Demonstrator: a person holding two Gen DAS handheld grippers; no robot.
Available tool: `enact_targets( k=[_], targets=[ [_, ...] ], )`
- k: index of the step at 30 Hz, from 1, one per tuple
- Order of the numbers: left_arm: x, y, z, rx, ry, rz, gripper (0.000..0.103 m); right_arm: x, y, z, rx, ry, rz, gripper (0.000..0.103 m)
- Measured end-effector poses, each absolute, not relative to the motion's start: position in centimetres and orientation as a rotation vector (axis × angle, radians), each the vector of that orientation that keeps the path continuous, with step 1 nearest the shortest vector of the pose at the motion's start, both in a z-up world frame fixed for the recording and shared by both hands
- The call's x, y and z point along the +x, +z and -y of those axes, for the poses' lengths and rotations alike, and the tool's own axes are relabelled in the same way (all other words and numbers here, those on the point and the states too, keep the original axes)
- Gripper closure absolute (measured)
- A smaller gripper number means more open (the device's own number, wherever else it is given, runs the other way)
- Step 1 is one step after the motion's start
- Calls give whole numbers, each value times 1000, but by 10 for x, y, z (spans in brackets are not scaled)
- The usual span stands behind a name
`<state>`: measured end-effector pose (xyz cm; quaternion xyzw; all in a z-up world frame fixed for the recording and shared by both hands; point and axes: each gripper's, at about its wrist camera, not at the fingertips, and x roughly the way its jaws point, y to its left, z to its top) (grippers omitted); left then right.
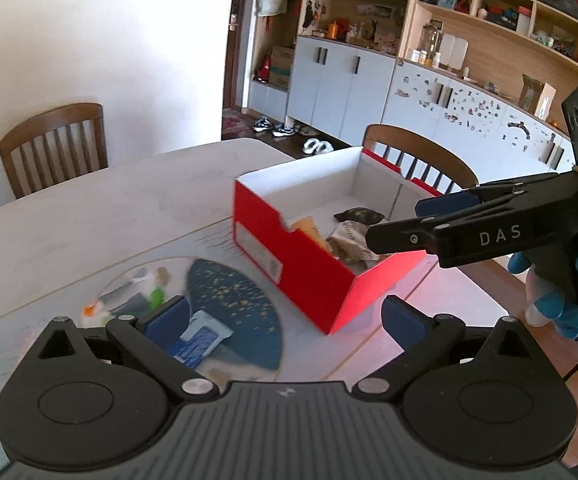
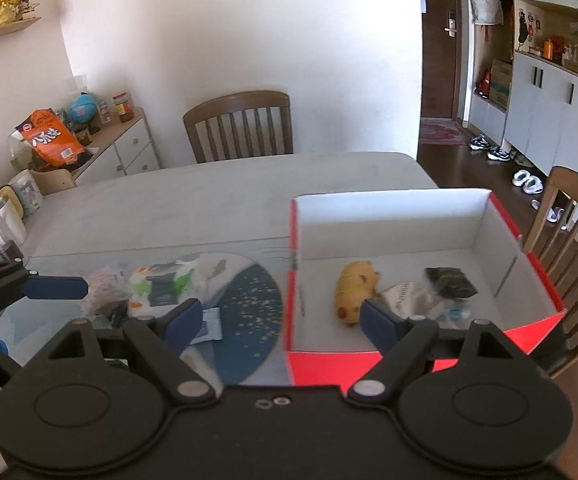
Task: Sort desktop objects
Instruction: 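Withdraw both grippers from the box back toward the table items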
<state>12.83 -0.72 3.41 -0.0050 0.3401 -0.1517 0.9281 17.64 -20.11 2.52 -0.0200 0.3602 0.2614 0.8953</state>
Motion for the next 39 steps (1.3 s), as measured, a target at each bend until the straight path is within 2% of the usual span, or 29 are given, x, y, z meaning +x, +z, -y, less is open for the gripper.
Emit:
enact_targets(
  k=[8,12,16,39],
  targets=[
    [111,29,-29,-9,-242,-690,1,165,19,168,-41,571,-755,15],
    [104,23,-47,-13,-214,-696,1,160,14,151,-48,590,-742,8],
    [95,14,-64,-24,-196,-707,1,157,8,135,-61,611,-721,6],
    [72,-48,-113,-27,-109,-806,1,167,-53,71,-129,647,-780,6]
  ],
)
